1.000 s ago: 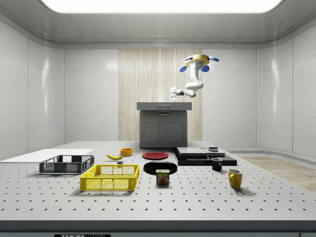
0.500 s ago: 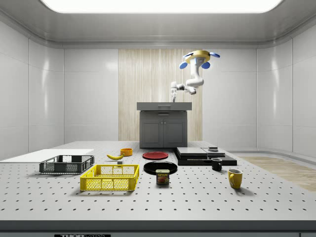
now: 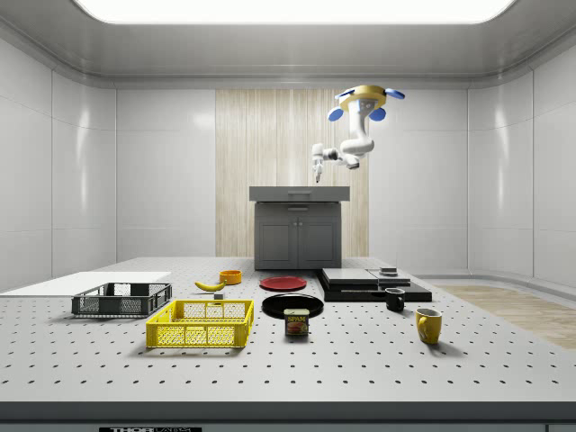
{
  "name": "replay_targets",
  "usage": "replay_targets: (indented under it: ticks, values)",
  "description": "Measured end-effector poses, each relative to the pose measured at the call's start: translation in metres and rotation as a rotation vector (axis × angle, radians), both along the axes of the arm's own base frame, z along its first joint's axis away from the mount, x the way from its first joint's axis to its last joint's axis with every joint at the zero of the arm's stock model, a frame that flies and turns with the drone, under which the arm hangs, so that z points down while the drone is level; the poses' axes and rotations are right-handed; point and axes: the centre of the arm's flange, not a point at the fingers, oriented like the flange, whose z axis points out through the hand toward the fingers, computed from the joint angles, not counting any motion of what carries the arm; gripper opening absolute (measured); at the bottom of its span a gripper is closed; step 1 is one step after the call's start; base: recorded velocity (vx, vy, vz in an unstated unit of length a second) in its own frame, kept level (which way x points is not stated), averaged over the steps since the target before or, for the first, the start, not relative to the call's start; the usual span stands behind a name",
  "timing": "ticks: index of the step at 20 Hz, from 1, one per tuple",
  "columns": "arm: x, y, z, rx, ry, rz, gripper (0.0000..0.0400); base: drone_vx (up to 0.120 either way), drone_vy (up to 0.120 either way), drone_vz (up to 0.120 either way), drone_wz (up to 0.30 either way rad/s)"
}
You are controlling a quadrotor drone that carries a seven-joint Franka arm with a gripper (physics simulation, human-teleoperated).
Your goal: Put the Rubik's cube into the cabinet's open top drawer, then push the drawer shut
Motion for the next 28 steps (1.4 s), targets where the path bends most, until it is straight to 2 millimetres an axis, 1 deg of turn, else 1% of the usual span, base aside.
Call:
replay_targets:
  ticks: [11, 12, 13, 14, 17, 20, 22, 24, 26, 28]
  values:
    - [0.0, 0.0, 0.0, 0.0, 0.0, 0.0, 0.04, 0.0, 0.12, 0.0, 0.0]
    - [-0.002, 0.005, 0.001, -0.097, 0.002, -0.009, 0.04, 0.0, 0.12, 0.0, 0.0]
    - [-0.008, -0.003, 0.005, -0.255, 0.004, -0.013, 0.04, 0.0, 0.12, 0.0, 0.0]
    - [-0.008, -0.01, 0.01, -0.413, -0.004, 0.024, 0.04, 0.0, 0.12, 0.0, 0.0]
    - [-0.003, -0.028, 0.033, -0.801, -0.031, 0.111, 0.04, 0.0, 0.12, 0.0, 0.0]
    - [-0.001, -0.056, 0.057, -1.105, -0.03, 0.082, 0.04, 0.0, 0.12, 0.0, 0.0]
    - [0.0, -0.071, 0.069, -1.242, -0.024, 0.058, 0.04, 0.0, 0.12, 0.0, 0.0]
    - [0.0, -0.081, 0.078, -1.341, -0.018, 0.041, 0.04, 0.0, 0.12, 0.0, 0.0]
    - [0.0, -0.087, 0.085, -1.41, -0.013, 0.028, 0.04, 0.0, 0.12, -0.04, 0.0]
    - [0.0, -0.092, 0.089, -1.459, -0.01, 0.019, 0.04, 0.0, 0.04, -0.12, 0.0]
